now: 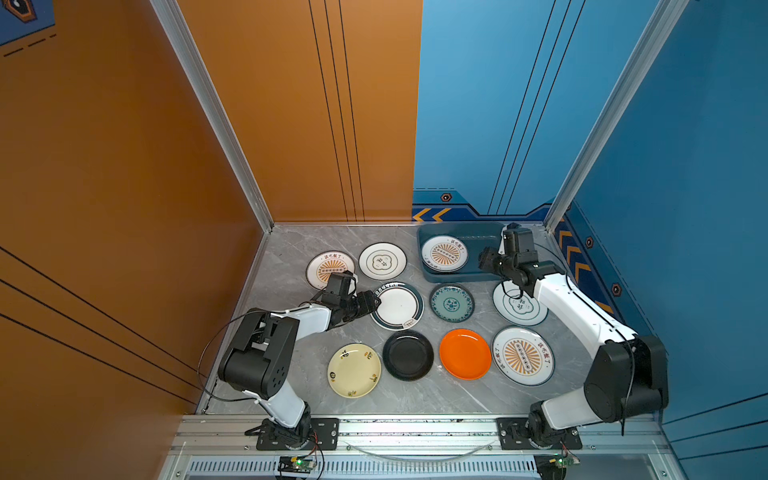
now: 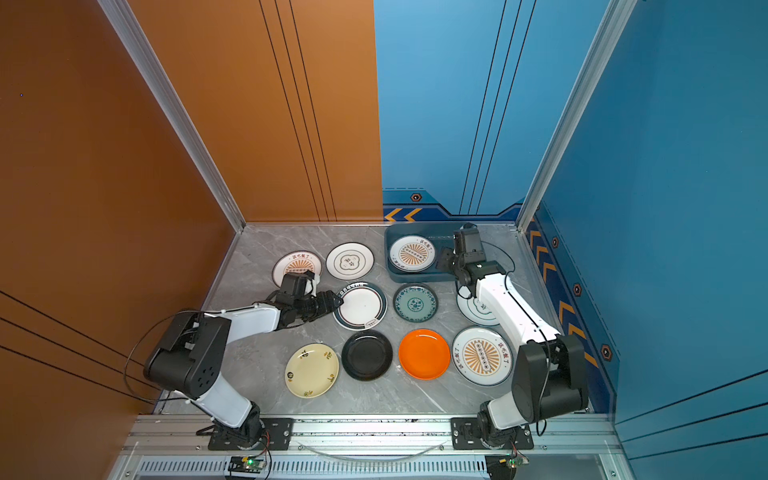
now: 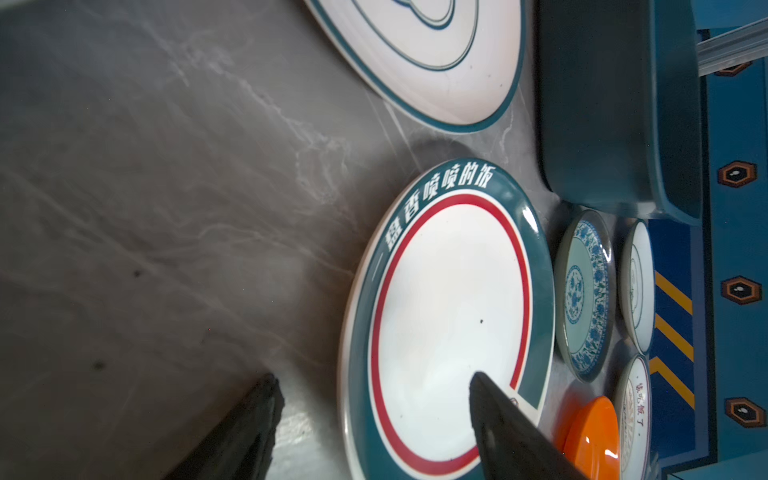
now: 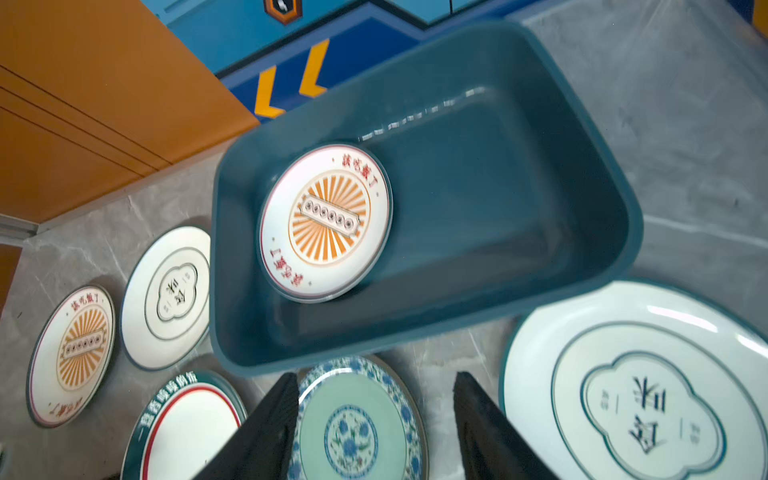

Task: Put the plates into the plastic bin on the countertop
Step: 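Lower the sunburst plate into the bin and open the right gripper, then grasp the green-rimmed white plate's edge with the left gripper while the right gripper returns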

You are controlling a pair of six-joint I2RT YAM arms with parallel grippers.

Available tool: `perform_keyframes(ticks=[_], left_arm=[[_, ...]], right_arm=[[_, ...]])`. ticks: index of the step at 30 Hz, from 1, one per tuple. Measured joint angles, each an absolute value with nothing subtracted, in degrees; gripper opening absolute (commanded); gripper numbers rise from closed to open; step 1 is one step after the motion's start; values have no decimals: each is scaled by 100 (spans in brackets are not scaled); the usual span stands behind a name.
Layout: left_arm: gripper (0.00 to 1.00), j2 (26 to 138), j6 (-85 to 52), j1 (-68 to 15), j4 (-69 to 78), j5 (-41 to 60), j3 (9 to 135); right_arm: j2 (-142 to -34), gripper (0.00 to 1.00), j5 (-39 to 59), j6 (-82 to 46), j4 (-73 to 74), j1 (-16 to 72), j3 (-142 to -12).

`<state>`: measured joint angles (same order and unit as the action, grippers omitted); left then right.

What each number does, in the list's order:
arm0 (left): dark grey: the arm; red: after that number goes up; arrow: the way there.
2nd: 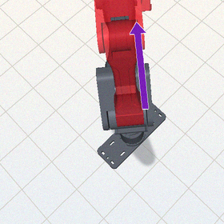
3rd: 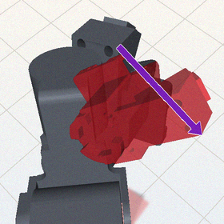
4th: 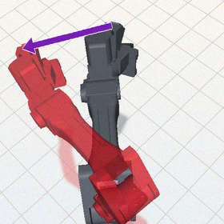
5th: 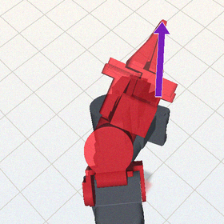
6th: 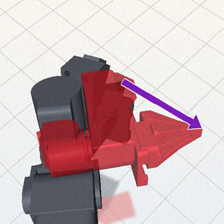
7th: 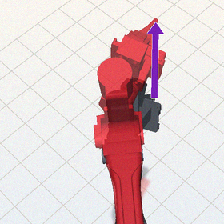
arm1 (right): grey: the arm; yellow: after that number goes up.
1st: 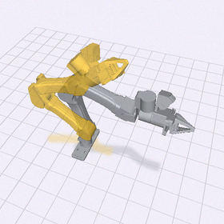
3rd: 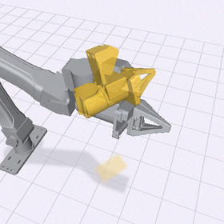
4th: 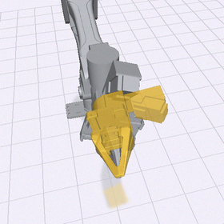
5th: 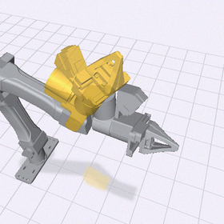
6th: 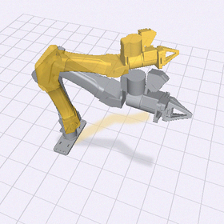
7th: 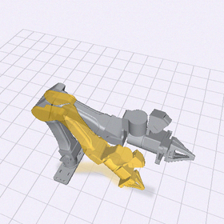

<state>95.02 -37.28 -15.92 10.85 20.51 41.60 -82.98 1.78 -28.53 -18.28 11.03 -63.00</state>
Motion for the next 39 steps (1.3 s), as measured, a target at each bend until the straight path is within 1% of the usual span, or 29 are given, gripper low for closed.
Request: perform_keyframes(ticks=[3, 9, 11, 14, 18, 23, 31, 33, 39], left_arm=[[64, 9631, -3774, -1592, 1389, 2078, 4136], [57, 9926, -3863, -1592, 2045, 2167, 4093], [52, 10005, -3903, -1597, 2276, 2185, 4049], [46, 10165, -3964, -1616, 2576, 2244, 4036], [41, 10344, -3999, -1619, 2908, 2320, 4032], [32, 10385, -4005, -1616, 3116, 2292, 3933], [20, 10394, -4005, -1616, 3216, 2252, 3820], [15, 10394, -4010, -1616, 3210, 2246, 3815], [5, 10396, -4062, -1608, 3179, 2370, 3804]], right_arm=[[-7990, 62, 532, -2945, -1806, 1017, -5867], [-7352, 62, 1105, -3146, -1706, 1011, -5308], [-7199, 62, 1205, -3177, -1686, 1011, -5168], [-7091, 62, 1251, -3199, -1667, 1011, -5028], [-7054, 62, 1330, -3203, -1643, 1007, -4897], [-7050, 62, 1354, -3205, -1638, 1004, -4877], [-6984, 62, 1387, -3297, -1584, 1007, -4733], [-6971, 62, 1398, -3312, -1584, 1007, -4685], [-6810, 62, 1417, -3352, -1575, 1007, -4453]])
